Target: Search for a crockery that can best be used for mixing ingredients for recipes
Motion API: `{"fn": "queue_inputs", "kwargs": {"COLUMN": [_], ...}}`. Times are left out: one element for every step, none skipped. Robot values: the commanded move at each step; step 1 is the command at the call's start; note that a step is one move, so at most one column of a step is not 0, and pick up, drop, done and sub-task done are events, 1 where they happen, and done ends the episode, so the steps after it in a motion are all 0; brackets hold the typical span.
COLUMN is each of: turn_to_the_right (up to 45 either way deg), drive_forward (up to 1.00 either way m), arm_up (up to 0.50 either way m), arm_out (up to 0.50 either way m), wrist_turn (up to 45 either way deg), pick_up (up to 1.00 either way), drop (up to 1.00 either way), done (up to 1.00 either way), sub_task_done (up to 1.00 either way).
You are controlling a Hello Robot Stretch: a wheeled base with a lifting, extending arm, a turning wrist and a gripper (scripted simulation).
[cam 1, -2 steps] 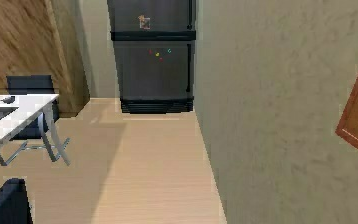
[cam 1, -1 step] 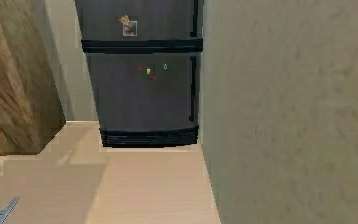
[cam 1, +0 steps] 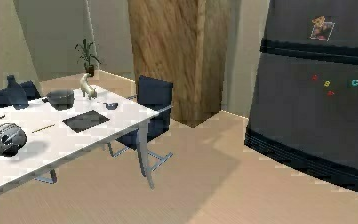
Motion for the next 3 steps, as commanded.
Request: {"fn": "queue_inputs", "kwargs": {"turn_to_the_right": [-15.0, 0.0, -24.0], "drive_forward": [0.0, 0.65, 0.0], "arm_up": [0.0, 0.0, 0.0], "arm_out": [0.0, 0.0, 0.0], "wrist_turn": [0.0, 0.0, 0.0], "pick_up": [0.0, 0.0, 0.0], "drop": [0.0, 0.0, 0.0], "done": [0.0, 0.0, 0.0], "sub_task_done": [0.0, 0.0, 0.0]}}
